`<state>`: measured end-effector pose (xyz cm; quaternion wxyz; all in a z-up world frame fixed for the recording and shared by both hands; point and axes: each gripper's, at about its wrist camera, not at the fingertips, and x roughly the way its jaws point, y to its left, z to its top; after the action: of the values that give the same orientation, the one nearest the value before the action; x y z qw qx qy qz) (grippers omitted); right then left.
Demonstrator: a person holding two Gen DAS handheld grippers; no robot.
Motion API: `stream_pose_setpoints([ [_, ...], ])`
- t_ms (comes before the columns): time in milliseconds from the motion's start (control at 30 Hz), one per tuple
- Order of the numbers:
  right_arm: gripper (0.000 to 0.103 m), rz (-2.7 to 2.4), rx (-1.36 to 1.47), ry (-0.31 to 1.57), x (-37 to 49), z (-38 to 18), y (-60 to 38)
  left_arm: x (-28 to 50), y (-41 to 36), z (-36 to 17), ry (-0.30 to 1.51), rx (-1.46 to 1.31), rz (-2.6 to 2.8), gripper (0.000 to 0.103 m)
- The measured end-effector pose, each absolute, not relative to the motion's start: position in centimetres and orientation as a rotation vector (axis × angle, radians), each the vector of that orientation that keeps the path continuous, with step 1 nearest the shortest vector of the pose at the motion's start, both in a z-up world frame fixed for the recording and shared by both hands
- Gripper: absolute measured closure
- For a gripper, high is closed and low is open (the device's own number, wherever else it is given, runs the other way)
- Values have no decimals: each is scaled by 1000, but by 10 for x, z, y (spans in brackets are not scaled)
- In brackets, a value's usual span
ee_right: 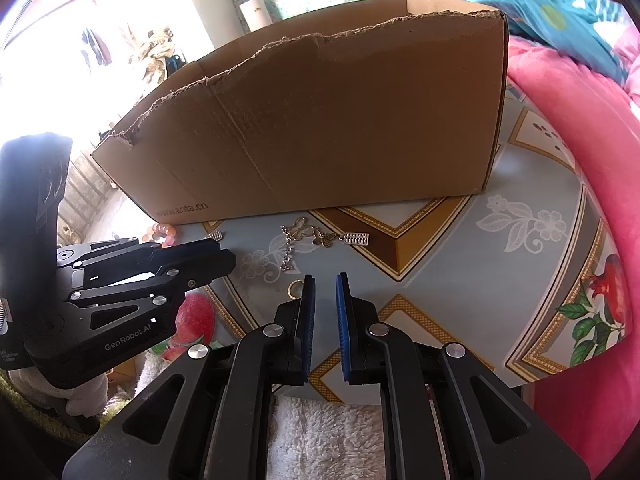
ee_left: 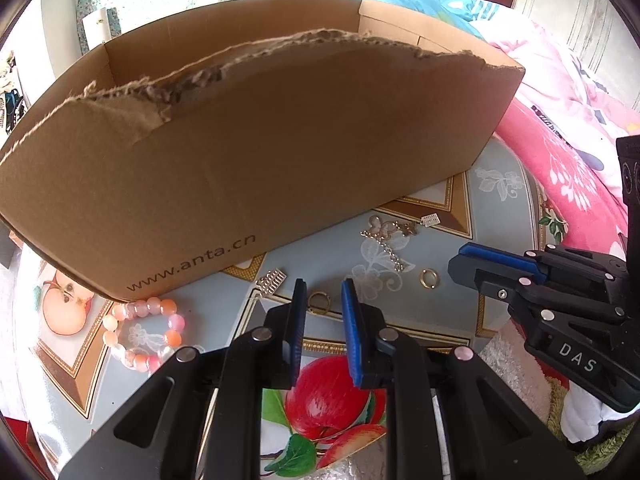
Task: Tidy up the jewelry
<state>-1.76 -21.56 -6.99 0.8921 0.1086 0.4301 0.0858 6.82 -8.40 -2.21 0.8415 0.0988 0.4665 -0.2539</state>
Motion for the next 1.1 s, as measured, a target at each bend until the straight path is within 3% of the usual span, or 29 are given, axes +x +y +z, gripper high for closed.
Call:
stream_pose_setpoints([
  [200,92,174,223,888,-19,-70,-215,64,-95,-24,949,282,-501,87],
  [233,92,173,223,887,-19,-69,-216,63,-97,-25,943,293,-497,92],
  [767,92,184,217,885,-23,-67,-214,57,-81,-24,956,328,-622,91],
  [967,92,187,208,884,-21,-66,-212,57,-67,-21,981,282,-616,82],
  [1100,92,187,207,884,-22,-67,-210,55,-60,-19,1001,260,-608,82],
])
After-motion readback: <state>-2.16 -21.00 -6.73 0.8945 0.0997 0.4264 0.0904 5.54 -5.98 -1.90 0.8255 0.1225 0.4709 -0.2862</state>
